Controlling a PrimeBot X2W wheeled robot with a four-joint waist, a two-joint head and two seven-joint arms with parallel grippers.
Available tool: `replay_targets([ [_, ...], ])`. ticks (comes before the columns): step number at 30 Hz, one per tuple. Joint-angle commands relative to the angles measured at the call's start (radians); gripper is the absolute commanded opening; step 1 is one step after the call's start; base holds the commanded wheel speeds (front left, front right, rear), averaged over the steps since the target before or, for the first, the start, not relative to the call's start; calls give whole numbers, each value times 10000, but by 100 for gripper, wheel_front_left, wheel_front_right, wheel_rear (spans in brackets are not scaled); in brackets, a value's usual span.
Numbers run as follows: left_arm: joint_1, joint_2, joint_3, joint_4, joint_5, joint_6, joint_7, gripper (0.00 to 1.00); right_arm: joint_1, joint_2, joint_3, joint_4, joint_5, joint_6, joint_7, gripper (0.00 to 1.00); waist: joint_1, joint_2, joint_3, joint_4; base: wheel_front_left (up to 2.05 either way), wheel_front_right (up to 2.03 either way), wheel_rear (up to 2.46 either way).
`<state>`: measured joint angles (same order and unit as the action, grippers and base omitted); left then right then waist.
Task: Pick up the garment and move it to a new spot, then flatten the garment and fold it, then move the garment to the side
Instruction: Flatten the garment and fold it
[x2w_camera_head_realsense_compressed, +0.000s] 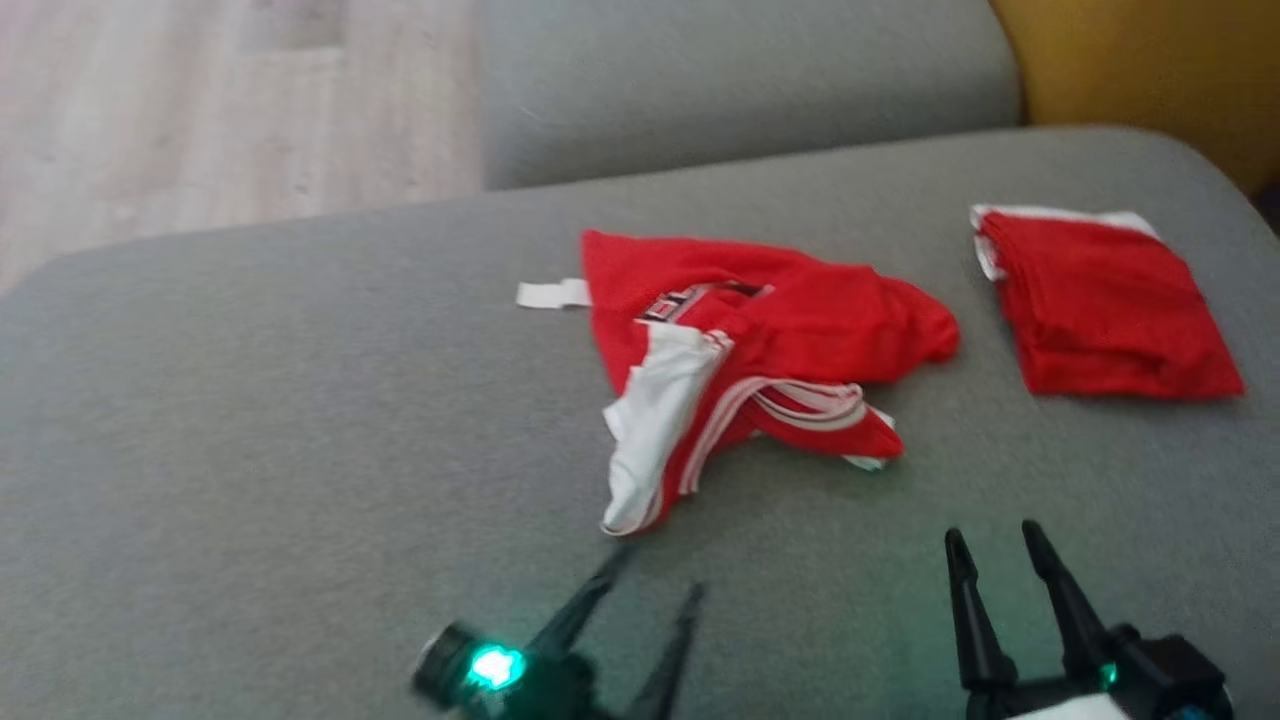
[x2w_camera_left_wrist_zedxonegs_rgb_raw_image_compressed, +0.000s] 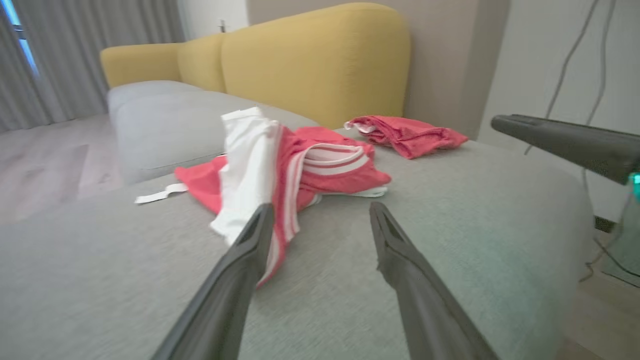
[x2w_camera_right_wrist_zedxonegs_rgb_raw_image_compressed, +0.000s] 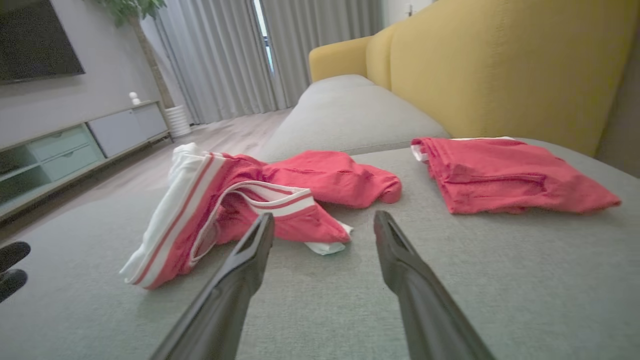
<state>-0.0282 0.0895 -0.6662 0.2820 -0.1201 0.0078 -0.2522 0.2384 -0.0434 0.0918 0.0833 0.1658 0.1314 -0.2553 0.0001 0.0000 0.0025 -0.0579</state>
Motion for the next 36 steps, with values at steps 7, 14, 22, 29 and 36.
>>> replay_targets([
  [7, -2235, -390, -1439, 1160, -849, -217, -95, 100, -1104, -142, 330, -287, 23, -7, -65, 100, -1, 0, 1324, -1200, 0, 0, 0],
  [14, -3847, -391, -1867, 2934, -1205, 1409, -95, 100, -1490, -136, 307, -282, 100, -7, -65, 100, -1, 0, 1930, -1640, 0, 0, 0],
  [22, -4748, -391, -1995, 3771, -1320, 2536, -95, 100, -1678, -135, 271, -299, 111, -7, -65, 100, -1, 0, 2191, -1746, 0, 0, 0],
  [29, -4802, -355, -1764, 2983, -636, 3162, -95, 100, -1677, -167, 215, -289, 87, -7, -65, 100, -1, 0, 2113, -1780, 0, 0, 0],
  [36, -4492, -97, -1590, 2138, -106, 3322, -95, 100, -1659, -168, 206, -272, 74, -7, -65, 100, -1, 0, 2098, -1833, 0, 0, 0],
])
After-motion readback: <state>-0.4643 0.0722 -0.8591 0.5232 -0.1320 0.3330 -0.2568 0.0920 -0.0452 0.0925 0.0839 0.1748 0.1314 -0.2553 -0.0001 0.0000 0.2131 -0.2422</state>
